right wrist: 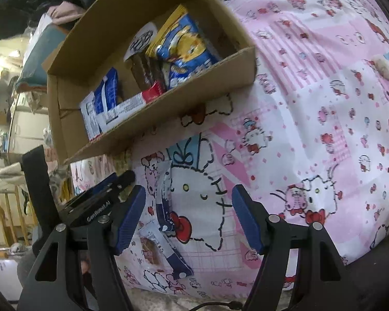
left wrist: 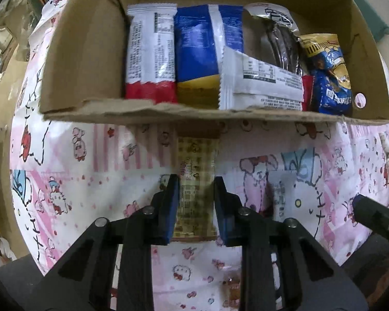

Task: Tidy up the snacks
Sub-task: 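Grasp the checkered wafer biscuit with left tool while right tool grasps the white-blue packet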

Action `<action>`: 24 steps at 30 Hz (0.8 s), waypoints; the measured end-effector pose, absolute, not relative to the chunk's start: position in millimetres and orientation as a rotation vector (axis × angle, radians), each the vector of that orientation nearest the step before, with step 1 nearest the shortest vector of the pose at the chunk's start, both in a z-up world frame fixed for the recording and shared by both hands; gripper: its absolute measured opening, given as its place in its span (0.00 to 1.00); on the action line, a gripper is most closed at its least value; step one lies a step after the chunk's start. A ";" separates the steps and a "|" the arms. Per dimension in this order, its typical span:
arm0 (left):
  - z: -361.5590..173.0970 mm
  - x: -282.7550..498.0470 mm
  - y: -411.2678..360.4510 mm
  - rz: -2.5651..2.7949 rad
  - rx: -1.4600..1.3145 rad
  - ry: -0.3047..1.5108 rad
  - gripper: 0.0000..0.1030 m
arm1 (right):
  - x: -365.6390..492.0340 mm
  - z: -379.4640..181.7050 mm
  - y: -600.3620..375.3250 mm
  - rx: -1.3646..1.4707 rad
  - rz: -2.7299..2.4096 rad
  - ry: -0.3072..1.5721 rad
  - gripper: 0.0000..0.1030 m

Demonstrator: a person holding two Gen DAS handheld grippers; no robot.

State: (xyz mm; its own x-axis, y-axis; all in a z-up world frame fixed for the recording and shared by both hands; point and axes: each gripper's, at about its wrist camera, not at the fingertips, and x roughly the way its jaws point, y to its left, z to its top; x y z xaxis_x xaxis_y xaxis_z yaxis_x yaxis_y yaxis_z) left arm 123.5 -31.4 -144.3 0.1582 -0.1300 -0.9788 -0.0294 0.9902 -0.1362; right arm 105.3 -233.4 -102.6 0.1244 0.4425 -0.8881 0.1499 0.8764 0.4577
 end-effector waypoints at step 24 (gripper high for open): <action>-93.1 82.8 19.5 -0.005 -0.264 1.350 0.22 | 95.8 -112.5 -161.1 0.305 0.451 1.456 0.16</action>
